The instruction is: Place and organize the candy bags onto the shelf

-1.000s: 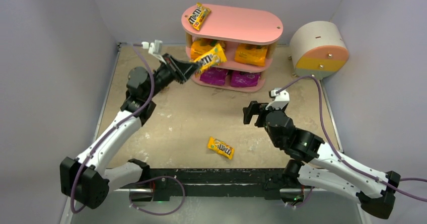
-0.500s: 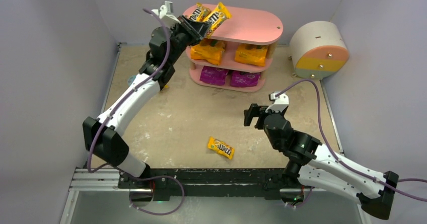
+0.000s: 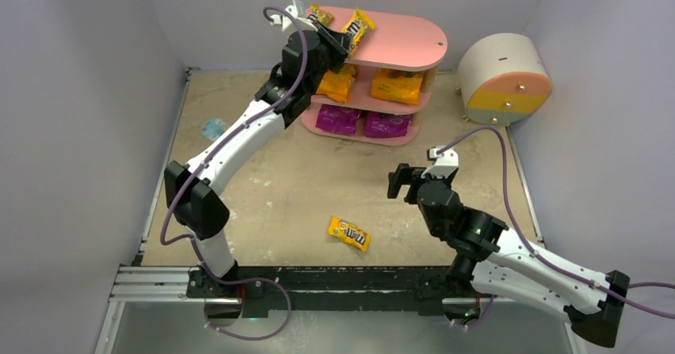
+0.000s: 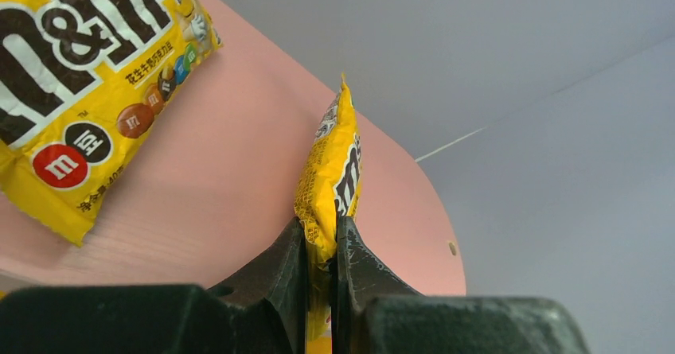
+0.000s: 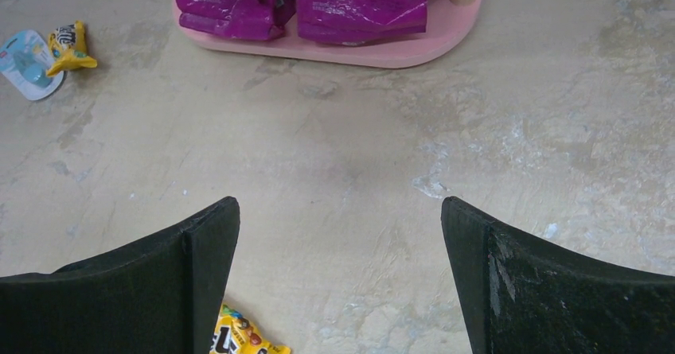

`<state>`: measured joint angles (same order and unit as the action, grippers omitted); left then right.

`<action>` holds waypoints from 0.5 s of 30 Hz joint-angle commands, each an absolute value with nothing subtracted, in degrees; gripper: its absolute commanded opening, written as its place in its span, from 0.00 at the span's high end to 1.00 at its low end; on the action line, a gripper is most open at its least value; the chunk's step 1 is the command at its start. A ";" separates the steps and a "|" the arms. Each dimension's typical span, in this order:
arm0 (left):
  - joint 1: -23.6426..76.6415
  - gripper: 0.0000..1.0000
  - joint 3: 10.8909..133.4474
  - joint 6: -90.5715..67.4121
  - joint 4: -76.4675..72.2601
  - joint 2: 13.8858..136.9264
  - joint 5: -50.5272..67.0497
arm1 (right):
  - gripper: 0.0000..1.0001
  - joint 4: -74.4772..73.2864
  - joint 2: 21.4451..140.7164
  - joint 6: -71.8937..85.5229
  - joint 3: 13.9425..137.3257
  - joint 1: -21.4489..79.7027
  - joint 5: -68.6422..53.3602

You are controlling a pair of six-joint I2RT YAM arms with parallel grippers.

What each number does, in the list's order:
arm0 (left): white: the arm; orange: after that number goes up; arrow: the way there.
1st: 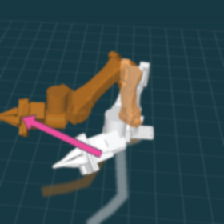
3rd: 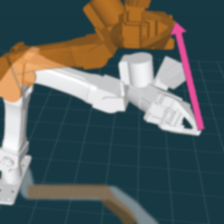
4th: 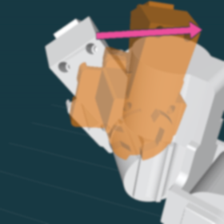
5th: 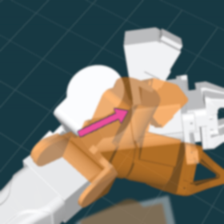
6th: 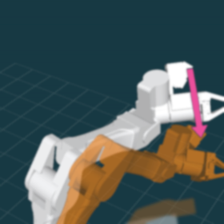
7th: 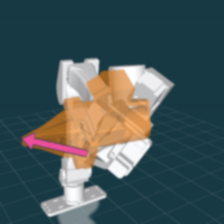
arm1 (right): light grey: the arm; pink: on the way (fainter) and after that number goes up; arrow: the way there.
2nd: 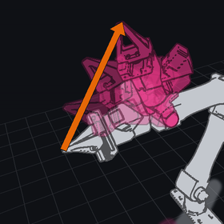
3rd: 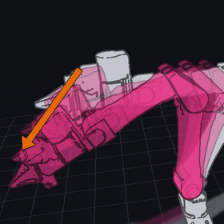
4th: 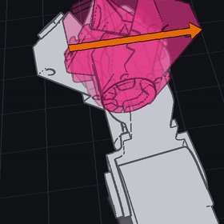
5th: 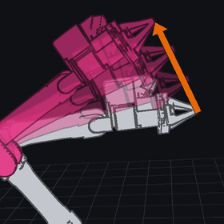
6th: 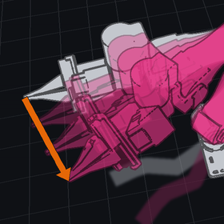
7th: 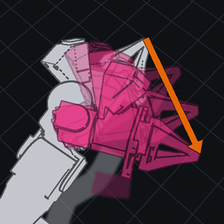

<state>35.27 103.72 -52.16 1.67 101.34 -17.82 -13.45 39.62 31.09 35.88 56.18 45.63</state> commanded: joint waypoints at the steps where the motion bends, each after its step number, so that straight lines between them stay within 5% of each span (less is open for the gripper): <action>1: 36.25 1.00 107.27 -54.62 3.51 102.25 -24.34 | 0.02 -13.17 38.79 31.91 35.42 56.25 48.42; 15: 36.30 1.00 111.98 -57.48 9.58 105.38 -30.26 | 0.02 -14.17 38.14 32.48 35.55 56.20 48.39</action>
